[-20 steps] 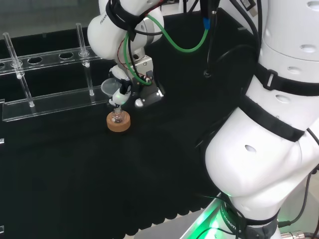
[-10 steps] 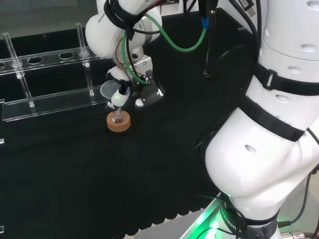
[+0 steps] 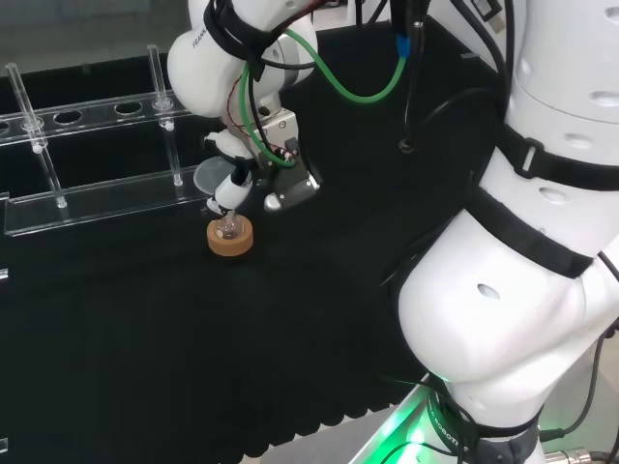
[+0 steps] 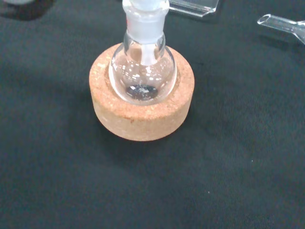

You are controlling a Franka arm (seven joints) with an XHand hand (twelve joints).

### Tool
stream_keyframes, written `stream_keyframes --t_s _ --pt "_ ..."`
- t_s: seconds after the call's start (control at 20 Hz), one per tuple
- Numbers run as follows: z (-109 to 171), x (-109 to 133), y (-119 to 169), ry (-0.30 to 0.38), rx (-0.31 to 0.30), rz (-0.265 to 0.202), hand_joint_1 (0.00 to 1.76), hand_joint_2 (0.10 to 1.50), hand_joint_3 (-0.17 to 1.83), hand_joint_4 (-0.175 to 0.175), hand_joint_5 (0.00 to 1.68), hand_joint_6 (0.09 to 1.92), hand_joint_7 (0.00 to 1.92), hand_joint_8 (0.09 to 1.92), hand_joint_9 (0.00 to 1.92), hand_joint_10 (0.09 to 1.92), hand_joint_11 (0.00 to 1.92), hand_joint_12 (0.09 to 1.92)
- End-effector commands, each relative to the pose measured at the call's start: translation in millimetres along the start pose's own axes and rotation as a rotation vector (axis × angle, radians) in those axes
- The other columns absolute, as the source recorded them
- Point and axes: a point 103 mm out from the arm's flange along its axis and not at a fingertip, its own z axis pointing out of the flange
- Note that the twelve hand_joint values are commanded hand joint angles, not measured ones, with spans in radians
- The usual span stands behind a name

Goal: Place the funnel on the round-bottom flask.

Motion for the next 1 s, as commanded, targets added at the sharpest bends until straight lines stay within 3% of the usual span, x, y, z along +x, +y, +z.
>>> stream_keyframes --t_s 0.05,0.2,0.45,0.6,0.95,1.0 --pt "-12.9 -0.8 -6.2 0.025 -0.038 -0.03 0.48 0.64 0.26 -0.058 0.01 0.09 0.0 0.09 0.0 0.3 0.0 1.37" --pt "-23.5 -2.1 -10.2 0.027 -0.066 -0.05 0.44 0.64 0.18 -0.056 0.0 0.09 0.0 0.09 0.0 0.22 0.0 1.35" --pt "-46.1 -19.4 -13.6 0.045 -0.025 -0.065 0.44 0.69 0.11 -0.064 0.01 0.09 0.0 0.09 0.0 0.62 0.0 1.45" --pt "-60.1 -37.1 -16.4 0.064 -0.03 -0.056 0.45 0.72 0.1 -0.064 0.04 0.09 0.02 0.09 0.0 0.76 0.0 1.47" --pt "-82.5 -74.9 -20.1 0.076 -0.047 -0.023 0.48 0.75 0.1 -0.068 0.12 0.09 0.13 0.09 0.08 0.81 0.01 1.49" --pt "-84.6 -79.3 -19.9 0.073 -0.046 -0.018 0.48 0.75 0.1 -0.069 0.14 0.09 0.12 0.16 0.09 0.81 0.01 1.49"
